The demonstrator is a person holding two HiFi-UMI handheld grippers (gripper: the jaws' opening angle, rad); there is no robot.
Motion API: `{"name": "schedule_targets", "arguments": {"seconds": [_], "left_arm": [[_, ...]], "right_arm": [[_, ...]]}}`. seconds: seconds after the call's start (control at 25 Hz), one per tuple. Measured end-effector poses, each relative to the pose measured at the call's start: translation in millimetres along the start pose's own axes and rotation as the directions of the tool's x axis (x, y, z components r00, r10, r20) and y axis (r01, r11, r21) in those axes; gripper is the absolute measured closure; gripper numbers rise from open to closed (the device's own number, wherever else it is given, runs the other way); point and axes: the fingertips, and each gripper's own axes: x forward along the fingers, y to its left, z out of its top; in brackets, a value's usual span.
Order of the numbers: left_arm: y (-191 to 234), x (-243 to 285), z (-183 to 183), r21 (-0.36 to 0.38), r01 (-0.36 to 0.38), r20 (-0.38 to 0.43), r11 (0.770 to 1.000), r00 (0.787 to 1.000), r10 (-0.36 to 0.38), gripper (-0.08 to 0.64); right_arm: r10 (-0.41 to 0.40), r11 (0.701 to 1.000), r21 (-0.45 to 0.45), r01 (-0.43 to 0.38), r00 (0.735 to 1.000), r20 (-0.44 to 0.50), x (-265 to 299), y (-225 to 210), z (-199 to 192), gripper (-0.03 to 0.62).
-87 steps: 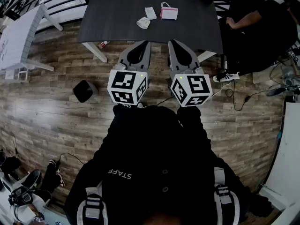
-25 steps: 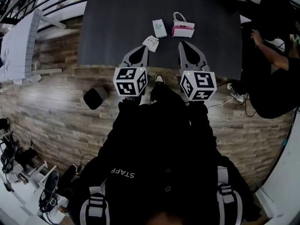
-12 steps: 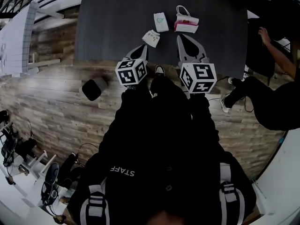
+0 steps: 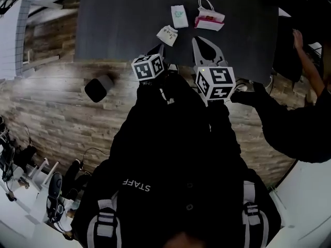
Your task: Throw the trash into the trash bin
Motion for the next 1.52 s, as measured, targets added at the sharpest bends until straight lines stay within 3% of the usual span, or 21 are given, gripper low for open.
{"name": "schedule_targets", "arguments": {"seconds": [0.32, 0.44, 0.6, 0.8, 0.92, 1.32, 1.52], "left_arm": [[22, 37, -9, -0.062, -0.02, -0.032, 0.998, 0.999, 0.018, 0.552], [27, 51, -10, -0.105, -0.006, -0.027, 0.994, 1.0, 0.003, 0.492], [34, 66, -13, -0.144, -0.004, -0.04, 0.99, 0.999, -0.002, 0.474], [35, 80, -20, -0.175, 0.025, -0.067, 0.984, 0.997, -0.037, 0.474], [27, 81, -14, -0.145, 0.061, -0.044, 0.988, 0.997, -0.068, 0.545], [22, 23, 3, -0.053, 0.057, 0.038, 0.997, 0.998, -0.055, 0.555], [50, -30, 12, -0.091, -0.008, 0.13, 0.996, 0.991, 0.02, 0.557]], "right_arm": [[0.006, 1.0, 0.0, -0.006, 0.998, -0.06, 19, -5, -18, 0.577], [0.004, 1.0, -0.001, -0.005, 0.997, -0.076, 24, -9, -24, 0.577], [-0.001, 1.0, -0.002, 0.001, 0.996, -0.092, 29, -17, -31, 0.577], [-0.008, 1.0, -0.001, 0.008, 0.994, -0.105, 31, -25, -37, 0.577], [-0.011, 1.0, -0.002, 0.01, 0.995, -0.104, 31, -27, -37, 0.577], [0.054, 0.997, -0.047, -0.059, 0.994, -0.098, 31, 7, -29, 0.577], [0.142, 0.982, -0.107, -0.153, 0.984, -0.109, 41, 54, -24, 0.577]]}}
